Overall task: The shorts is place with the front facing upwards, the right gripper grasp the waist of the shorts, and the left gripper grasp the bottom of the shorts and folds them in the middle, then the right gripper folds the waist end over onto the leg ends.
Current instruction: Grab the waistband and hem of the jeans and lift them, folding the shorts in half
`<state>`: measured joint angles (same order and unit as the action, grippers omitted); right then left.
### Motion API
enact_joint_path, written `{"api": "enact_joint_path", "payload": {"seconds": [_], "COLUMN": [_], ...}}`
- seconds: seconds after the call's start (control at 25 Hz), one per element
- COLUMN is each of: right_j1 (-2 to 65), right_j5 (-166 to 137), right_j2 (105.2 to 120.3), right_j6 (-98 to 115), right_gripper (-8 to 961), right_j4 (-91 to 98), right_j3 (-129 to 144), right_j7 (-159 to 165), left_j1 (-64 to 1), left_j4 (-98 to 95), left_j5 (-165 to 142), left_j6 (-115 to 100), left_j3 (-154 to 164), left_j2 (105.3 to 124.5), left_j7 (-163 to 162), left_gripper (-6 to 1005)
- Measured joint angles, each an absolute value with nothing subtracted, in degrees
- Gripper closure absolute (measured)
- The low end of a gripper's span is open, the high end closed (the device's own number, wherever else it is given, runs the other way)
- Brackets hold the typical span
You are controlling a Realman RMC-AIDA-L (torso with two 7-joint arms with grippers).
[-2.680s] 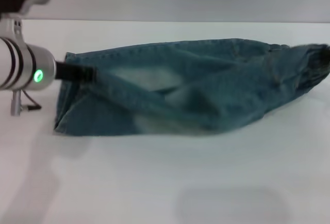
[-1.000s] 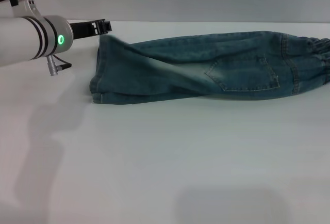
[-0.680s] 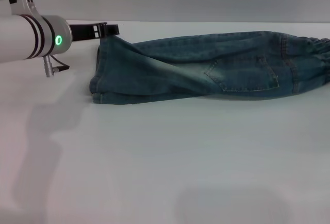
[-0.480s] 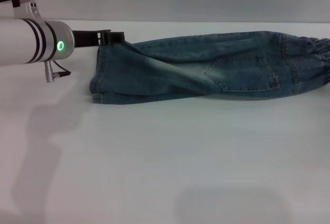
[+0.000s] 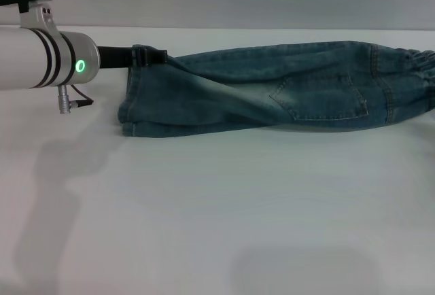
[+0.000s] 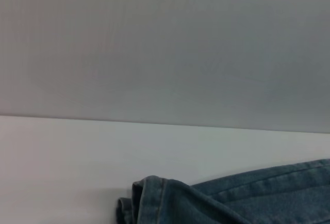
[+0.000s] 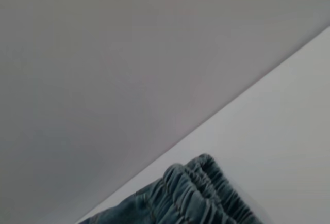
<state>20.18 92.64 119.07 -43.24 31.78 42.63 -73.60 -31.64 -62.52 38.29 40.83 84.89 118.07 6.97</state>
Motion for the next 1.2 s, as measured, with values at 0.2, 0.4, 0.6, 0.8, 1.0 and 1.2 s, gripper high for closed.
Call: {"api": "enact_joint_path", "payload": {"seconds": [0.2,0.4,0.6,0.8,1.0,1.2], "right_j1": [20.91,21.96,22.88,23.56,23.77,23.04], "right_j5": [92.64,92.64,92.64,92.64,93.0,95.21], "right_j2": [119.04,118.89,118.73,118.67,118.65,118.67], "right_j6": [-43.24,-42.89,-42.07,-40.96,-40.35,-40.71], "right_gripper": [285,285,285,285,285,286], "right_j4": [31.12,31.0,30.55,29.73,29.57,29.53], "right_j3": [42.63,42.63,42.47,42.11,41.92,41.95], "right_j7": [-73.81,-73.84,-73.86,-73.89,-73.45,-73.27], "left_j1": [-31.64,-31.57,-31.25,-31.24,-31.26,-31.29], "left_j4": [-62.68,-63.6,-64.16,-64.16,-64.16,-64.26], "left_j5": [38.38,38.41,38.41,38.41,38.4,38.4], "left_j6": [40.88,40.88,40.84,40.8,40.9,40.96], "left_j3": [85.82,86.53,86.93,87.14,87.18,87.75], "left_j2": [118.1,118.16,118.16,118.19,118.19,118.15], "left_j7": [7.02,7.03,7.03,7.52,7.61,7.63], "left_gripper": [172,172,172,172,172,172]}}
